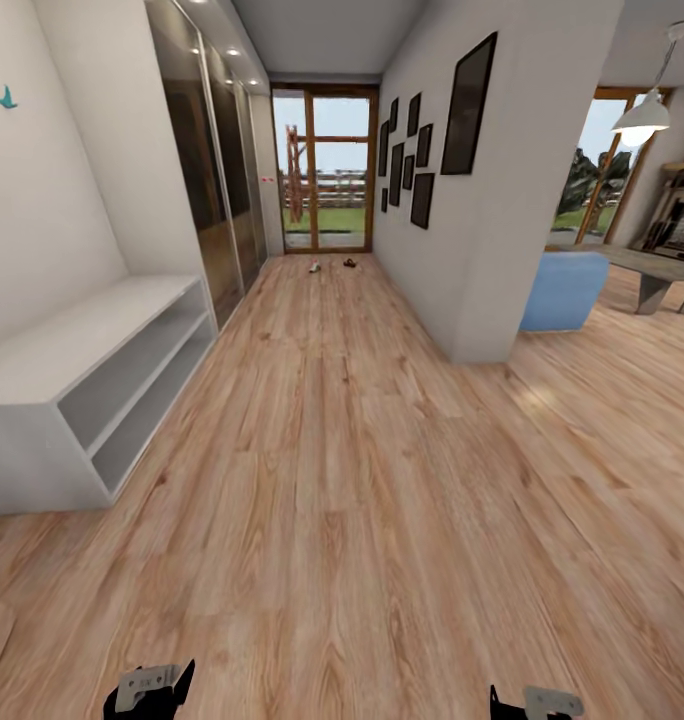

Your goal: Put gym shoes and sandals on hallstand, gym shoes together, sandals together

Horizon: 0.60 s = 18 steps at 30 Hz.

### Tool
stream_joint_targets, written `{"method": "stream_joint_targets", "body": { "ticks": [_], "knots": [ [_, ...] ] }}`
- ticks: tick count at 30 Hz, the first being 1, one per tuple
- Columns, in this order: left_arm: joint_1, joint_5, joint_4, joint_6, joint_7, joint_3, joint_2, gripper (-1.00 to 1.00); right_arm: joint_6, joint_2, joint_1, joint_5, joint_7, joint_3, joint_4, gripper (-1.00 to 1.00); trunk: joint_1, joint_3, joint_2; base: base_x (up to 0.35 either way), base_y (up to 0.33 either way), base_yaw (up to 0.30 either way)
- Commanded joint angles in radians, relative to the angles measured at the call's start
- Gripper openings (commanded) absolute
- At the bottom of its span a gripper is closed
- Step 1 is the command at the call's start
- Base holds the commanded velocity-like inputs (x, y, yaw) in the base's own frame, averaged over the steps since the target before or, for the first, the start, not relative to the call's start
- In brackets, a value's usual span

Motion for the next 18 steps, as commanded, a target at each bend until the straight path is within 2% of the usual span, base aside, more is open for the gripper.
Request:
{"method": "stream_joint_targets", "body": {
  "ticks": [1,18],
  "knots": [
    [-0.001,-0.009,0.001,-0.004,-0.006,0.008,-0.001,1.0,-0.003,0.0,-0.001,0.009,-0.003,-0.007,0.001,1.0,0.0,-0.001,0.0,0.339,0.0,0.0],
    [-0.001,-0.009,0.001,-0.004,-0.006,0.009,-0.001,1.0,-0.003,0.0,-0.001,0.009,-0.003,-0.007,0.001,1.0,0.0,-0.001,0.0,0.339,0.0,0.0]
  ]
}}
